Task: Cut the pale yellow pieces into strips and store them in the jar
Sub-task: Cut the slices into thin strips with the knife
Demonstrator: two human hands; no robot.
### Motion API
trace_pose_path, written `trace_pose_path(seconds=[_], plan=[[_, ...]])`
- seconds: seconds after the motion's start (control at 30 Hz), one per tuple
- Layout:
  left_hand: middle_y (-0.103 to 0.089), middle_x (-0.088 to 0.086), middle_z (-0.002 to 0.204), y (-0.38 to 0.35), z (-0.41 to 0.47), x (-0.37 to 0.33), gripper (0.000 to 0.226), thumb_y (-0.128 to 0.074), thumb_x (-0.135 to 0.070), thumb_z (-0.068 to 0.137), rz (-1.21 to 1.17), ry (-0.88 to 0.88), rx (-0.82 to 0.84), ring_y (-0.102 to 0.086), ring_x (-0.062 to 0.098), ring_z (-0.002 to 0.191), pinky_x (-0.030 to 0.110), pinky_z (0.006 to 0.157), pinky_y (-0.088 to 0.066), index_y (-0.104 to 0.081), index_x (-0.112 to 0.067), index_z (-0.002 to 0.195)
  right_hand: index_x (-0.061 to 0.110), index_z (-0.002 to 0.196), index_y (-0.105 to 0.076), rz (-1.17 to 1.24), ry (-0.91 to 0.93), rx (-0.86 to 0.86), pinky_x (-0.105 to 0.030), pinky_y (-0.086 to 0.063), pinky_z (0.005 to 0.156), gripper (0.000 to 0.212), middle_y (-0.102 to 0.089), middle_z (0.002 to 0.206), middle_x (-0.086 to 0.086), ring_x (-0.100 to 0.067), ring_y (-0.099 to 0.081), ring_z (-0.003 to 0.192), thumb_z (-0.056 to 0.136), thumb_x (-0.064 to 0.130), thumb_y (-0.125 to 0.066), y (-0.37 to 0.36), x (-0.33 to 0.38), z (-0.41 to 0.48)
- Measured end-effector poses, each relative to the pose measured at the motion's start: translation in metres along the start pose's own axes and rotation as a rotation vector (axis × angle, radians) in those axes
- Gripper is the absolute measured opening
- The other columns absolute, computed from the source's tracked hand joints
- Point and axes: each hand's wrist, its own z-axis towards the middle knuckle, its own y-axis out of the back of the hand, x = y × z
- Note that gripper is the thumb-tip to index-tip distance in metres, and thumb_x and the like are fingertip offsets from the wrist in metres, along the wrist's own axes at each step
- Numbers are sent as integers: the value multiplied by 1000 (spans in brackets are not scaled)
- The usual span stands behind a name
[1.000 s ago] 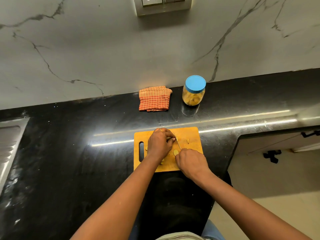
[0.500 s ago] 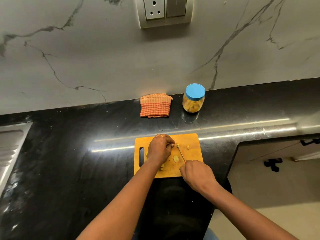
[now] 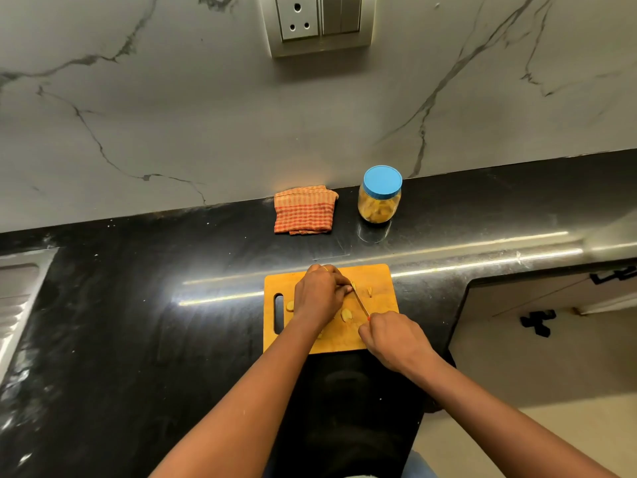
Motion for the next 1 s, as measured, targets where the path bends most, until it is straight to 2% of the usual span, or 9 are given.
trace_pose_path(seconds=[0.1, 0.23, 0.43, 0.53, 0.73, 0.87, 1.0], plan=[[-66, -13, 109, 4, 5, -1, 20, -62, -39, 92, 52, -33, 7, -51, 13, 106, 29, 73, -45, -74, -31, 105, 14, 79, -54, -5, -7, 1, -34, -44, 65, 38, -66, 89, -10, -29, -61, 80, 99, 39, -33, 1, -1, 1], [-66, -13, 109, 5, 6, -3, 19, -61, -38, 92, 81, -47, 9, -52, 14, 108, 30, 76, -47, -74, -30, 103, 13, 90, -63, -53, 14, -14, -36, -49, 71, 38, -65, 93, -7, -28, -62, 85, 101, 35, -34, 4, 4, 2], [-69, -10, 103, 2, 4, -7, 18, -62, -34, 89, 69, -11, -34, -54, 15, 106, 29, 70, -46, -76, -27, 97, 17, 84, -57, -18, -29, -37, -34, -46, 67, 34, -63, 87, -5, -27, -63, 83, 100, 36, -34, 1, 10, 6], [-70, -8, 99, 2, 5, -7, 18, -62, -33, 89, 65, -1, -36, -55, 14, 100, 28, 66, -45, -76, -26, 95, 18, 84, -56, -21, -9, -26, -33, -43, 64, 33, -64, 90, -5, -27, -63, 84, 100, 37, -34, 2, 11, 12], [-68, -7, 103, 4, 6, -2, 21, -61, -33, 88, 33, -1, -4, -56, 13, 99, 27, 67, -45, -76, -25, 100, 13, 100, -62, -60, 38, -18, -37, -50, 75, 35, -64, 99, -7, -28, -62, 91, 102, 32, -33, 6, 11, 8], [-67, -10, 104, 4, 6, -1, 22, -66, -40, 88, 46, -25, -6, -55, 13, 102, 27, 70, -44, -76, -26, 103, 17, 86, -57, 6, -8, -30, -36, -49, 71, 34, -64, 92, -6, -26, -62, 84, 101, 37, -33, 4, 11, 8], [-68, -9, 105, 3, 7, -2, 20, -63, -36, 91, 100, -76, 0, -54, 14, 103, 29, 71, -45, -75, -26, 104, 19, 80, -51, 28, -17, -32, -36, -50, 70, 32, -58, 83, -3, -25, -61, 81, 100, 38, -33, 1, 10, 8]])
